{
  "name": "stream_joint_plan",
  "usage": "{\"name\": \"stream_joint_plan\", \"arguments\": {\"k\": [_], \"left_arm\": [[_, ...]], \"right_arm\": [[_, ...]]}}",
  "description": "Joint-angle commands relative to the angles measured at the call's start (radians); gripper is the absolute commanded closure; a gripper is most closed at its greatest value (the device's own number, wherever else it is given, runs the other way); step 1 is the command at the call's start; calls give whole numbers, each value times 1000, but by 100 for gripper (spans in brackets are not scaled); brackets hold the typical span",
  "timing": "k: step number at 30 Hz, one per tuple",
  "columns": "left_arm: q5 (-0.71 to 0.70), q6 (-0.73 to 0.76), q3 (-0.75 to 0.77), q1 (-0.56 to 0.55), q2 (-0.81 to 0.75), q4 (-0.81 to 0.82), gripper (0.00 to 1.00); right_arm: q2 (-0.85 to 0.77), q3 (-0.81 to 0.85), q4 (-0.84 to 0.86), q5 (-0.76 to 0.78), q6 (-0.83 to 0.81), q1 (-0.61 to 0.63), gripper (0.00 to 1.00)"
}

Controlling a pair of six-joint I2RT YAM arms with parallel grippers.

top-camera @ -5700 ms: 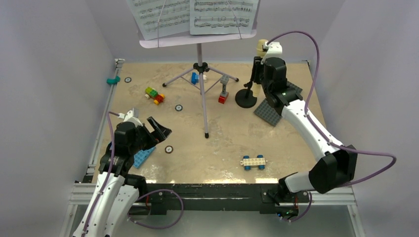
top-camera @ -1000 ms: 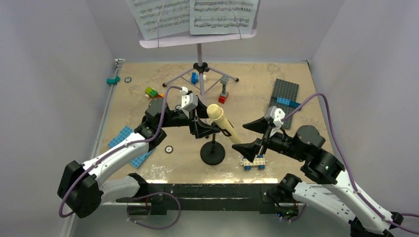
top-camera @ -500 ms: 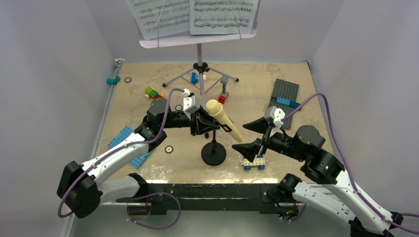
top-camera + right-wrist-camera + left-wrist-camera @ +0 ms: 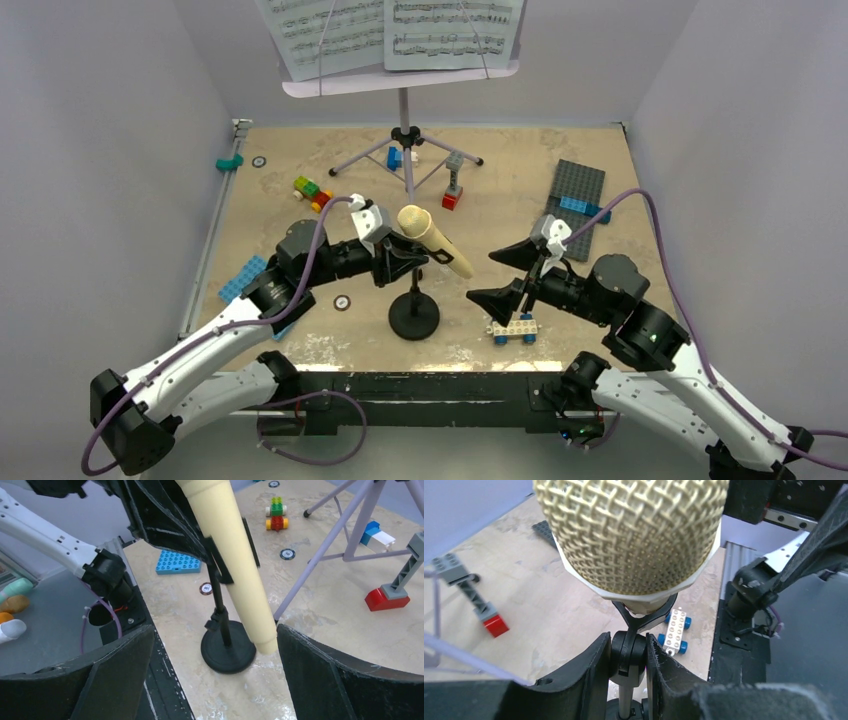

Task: Pack up the instrument practice props

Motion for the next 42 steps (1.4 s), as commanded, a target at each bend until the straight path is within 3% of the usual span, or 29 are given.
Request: {"name": "stream_joint_plan", "arguments": {"k": [1, 6, 18, 27, 42], "left_arm": [[-246, 10, -1, -19, -101, 7, 100], [-472, -41, -31, -45, -162, -23, 100], [-909, -132, -134, -201, -215, 39, 100], [-1018, -85, -114, -349, -126, 79, 100], [-1077, -157, -110, -363, -108, -2, 100]], "right_arm": [[-26, -58, 89, 75, 69, 6, 2], [12, -60, 73, 252, 206, 4, 1], [187, -179, 288, 66, 349, 5, 5], [382, -201, 464, -25, 358, 7, 19], [658, -127, 600, -84, 353, 29, 37]]}}
